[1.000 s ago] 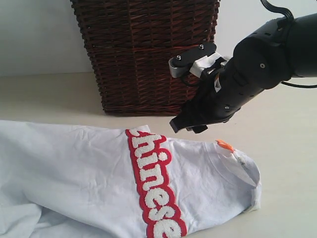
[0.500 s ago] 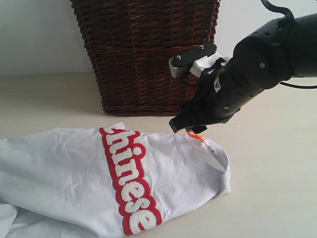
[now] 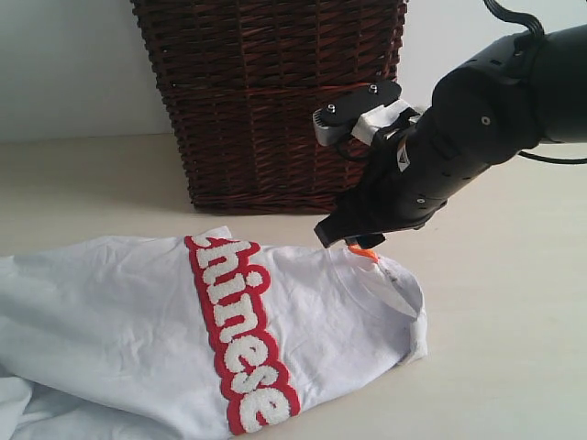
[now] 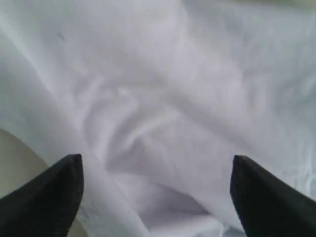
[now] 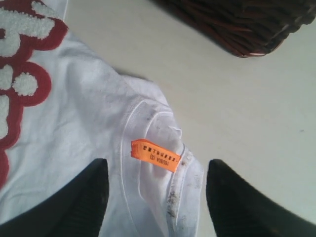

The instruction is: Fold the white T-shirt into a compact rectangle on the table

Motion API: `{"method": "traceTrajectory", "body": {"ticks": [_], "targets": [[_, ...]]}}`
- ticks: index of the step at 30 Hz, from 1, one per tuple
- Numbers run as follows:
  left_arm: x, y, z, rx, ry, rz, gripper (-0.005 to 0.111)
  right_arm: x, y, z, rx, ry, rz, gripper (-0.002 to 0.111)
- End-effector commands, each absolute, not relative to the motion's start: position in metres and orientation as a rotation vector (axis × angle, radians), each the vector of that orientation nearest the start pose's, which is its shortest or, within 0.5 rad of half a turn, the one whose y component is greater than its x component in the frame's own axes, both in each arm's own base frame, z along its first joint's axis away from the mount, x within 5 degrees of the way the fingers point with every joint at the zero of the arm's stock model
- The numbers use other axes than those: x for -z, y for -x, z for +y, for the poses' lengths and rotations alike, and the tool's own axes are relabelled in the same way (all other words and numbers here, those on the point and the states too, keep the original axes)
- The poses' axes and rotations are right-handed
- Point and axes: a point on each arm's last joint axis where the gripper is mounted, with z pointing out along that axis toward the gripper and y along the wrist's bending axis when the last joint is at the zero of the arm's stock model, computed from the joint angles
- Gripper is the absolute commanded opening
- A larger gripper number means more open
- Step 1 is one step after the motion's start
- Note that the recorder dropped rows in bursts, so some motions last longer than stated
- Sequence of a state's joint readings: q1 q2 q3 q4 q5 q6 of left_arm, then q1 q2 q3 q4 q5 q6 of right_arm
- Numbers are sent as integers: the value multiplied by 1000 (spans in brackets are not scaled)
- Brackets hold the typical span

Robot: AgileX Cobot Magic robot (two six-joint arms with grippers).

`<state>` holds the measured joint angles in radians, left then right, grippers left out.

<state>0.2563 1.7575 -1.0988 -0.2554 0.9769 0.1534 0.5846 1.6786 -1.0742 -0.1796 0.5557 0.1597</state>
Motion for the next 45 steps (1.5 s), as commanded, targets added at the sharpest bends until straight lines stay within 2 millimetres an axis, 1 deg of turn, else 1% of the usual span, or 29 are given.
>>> {"method": "traceTrajectory", "body": {"ticks": [1,5,8,9,11,12,13,14,16,18,19,20,21,22,24,25,26,28,30,32,33,35,37,39,41,42,43,44,45], "targets": [[-174,-278,18,360,195,3226,78,-213,-290,178,-50,722,2553,55],[-159,-243,-17,358,78,3237,78,-199,-289,178,-38,738,2579,50],[-153,-224,-33,335,13,3252,78,-181,-287,177,-30,758,2604,48],[-153,-220,-35,321,0,3265,78,-176,-286,177,-32,759,2613,47],[-155,-212,-33,215,12,3308,78,-168,-286,178,-35,761,2627,46],[-154,-210,-28,120,18,3325,78,-165,-286,178,-35,761,2635,46],[-153,-208,-22,16,70,3344,78,-163,-286,178,-34,763,2639,46],[-153,-207,-13,-147,123,3338,78,-161,-286,178,-31,765,2644,46],[-152,-205,-1,-370,187,3303,78,-156,-288,179,-35,768,2643,46],[-150,-204,5,-474,199,3273,77,-149,-291,181,-43,770,2636,44],[-147,-206,5,-490,203,3273,69,-139,-295,180,-42,764,2641,37],[-145,-207,5,-489,200,3278,64,-133,-297,178,-39,755,2654,31],[-138,-208,5,-495,192,3299,51,-121,-303,172,-36,722,2676,21],[-134,-209,5,-507,189,3315,46,-116,-306,169,-35,705,2684,17],[-126,-211,8,-583,155,3362,23,-106,-311,164,-34,685,2691,9],[-125,-212,11,-662,130,3393,6,-101,-312,162,-31,680,2702,4],[-126,-214,12,-689,126,3394,0,-96,-312,163,-31,684,2707,1],[-127,-214,13,-711,111,3385,0,-81,-312,163,-20,703,2734,0],[-129,-213,16,-779,86,3394,0,-72,-312,162,-11,716,2750,0],[-134,-209,22,-935,75,3402,0,-69,-312,160,-4,712,2763,0],[-138,-208,27,-1067,76,3385,0,-68,-313,157,1,706,2770,0],[-146,-219,38,-1244,94,3217,0,-67,-314,152,16,689,2795,0],[-153,-224,40,-1254,129,3161,0,-67,-314,149,23,682,2807,0],[-157,-229,40,-1247,156,3133,4,-66,-314,149,24,682,2807,0],[-157,-229,39,-1228,154,3147,16,-67,-314,149,23,681,2805,0],[-156,-227,36,-1174,113,3208,38,-69,-314,149,21,680,2801,0],[-154,-225,35,-1129,80,3255,49,-70,-315,150,20,679,2797,0],[-153,-224,33,-1097,38,3288,71,-75,-315,150,18,687,2782,0],[-154,-225,34,-1122,53,3266,79,-79,-315,150,15,696,2770,0]]}}
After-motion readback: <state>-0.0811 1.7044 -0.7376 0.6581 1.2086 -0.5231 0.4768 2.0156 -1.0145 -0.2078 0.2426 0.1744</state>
